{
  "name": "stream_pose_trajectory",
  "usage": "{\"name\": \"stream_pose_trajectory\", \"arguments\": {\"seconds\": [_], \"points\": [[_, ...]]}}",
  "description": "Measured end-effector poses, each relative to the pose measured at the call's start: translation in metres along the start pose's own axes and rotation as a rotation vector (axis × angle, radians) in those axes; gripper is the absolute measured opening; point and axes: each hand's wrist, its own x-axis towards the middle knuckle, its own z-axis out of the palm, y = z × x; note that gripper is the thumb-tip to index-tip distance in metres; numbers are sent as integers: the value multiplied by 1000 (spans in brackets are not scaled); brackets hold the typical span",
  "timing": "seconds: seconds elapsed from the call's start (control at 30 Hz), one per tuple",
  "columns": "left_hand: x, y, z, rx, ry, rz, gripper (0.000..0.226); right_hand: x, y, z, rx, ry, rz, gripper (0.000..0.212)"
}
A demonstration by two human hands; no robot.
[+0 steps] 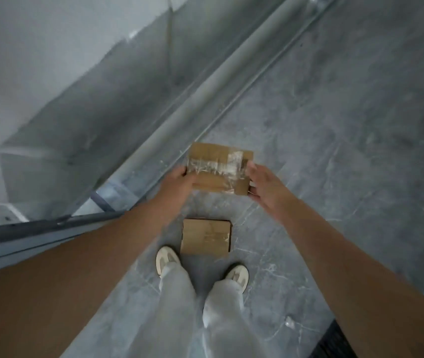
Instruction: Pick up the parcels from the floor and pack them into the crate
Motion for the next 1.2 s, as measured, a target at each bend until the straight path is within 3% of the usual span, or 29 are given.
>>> {"name": "stream_pose_trajectory", "arguments": {"seconds": [0.1,0.33,0.5,0.73,0.83,0.97,1.07,1.2], "points": [[-84,58,-39,-48,53,-43,26,-89,-57,-18,13,36,-36,30],[-260,143,-93,-236,97,199,41,-254,-151,-51,147,43,-222,29],[-362,136,-105,-308,215,357,30,-335,-150,-66,127,-185,-390,34],[-509,80,-139,-392,428,497,29,-450,-145,-41,22,-371,-534,53],[-558,36,-162,-488,483,508,27,-492,-148,-10,-21,-466,-591,42],[-620,-27,-206,-702,526,496,31,-552,-148,61,-202,-618,-666,34],[-665,-75,-249,-816,673,484,34,-599,-140,126,-348,-743,-715,27],[-724,-161,-304,-1040,845,490,33,-658,-107,223,-480,-908,-725,38]]}}
